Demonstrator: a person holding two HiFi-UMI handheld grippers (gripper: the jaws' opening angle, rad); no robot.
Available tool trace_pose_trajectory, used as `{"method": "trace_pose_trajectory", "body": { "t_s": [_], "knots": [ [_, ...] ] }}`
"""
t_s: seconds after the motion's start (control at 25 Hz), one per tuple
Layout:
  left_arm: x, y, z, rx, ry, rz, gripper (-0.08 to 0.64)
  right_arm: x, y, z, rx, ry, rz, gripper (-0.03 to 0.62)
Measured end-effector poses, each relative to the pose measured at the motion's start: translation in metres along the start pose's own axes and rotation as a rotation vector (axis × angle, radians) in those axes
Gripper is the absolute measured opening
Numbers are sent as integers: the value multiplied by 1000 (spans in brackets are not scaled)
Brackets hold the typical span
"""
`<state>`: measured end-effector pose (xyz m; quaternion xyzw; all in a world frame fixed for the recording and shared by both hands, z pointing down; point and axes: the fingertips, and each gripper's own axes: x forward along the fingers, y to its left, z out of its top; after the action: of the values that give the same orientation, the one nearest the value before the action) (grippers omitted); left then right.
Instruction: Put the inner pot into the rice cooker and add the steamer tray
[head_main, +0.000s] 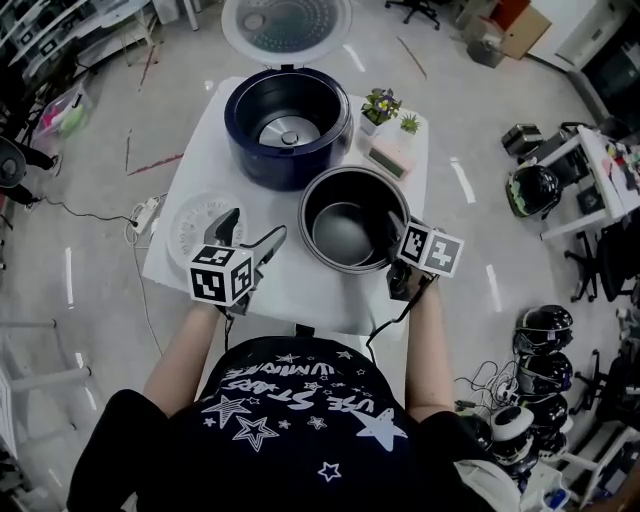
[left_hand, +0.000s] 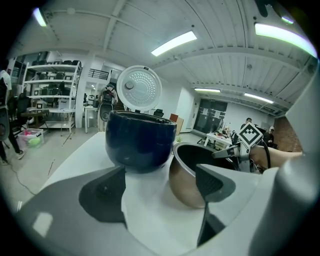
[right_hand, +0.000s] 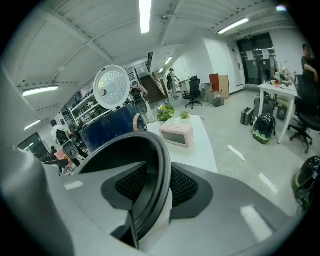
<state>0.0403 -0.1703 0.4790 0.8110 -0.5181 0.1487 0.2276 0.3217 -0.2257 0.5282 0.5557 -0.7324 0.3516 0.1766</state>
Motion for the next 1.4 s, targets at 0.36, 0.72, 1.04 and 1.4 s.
{"method": "trace_pose_trajectory", "body": {
  "t_s": [0.36,0.72,1.04,1.4],
  "knots": [
    [9,-13,5,-79,4,-44,421,0,-6,0,-15,14,-37,84],
    [54,-52,2,-105,168,-122,388,-2,-5,1,-5,9,-31,83],
    [84,-59,-28,-249,298,-122,276,-2,-4,4,14,-9,-9,84],
    [78,-50,-29,-111,331,-17,128,-15,12,10,-5,-43,4,83]
  ]
}}
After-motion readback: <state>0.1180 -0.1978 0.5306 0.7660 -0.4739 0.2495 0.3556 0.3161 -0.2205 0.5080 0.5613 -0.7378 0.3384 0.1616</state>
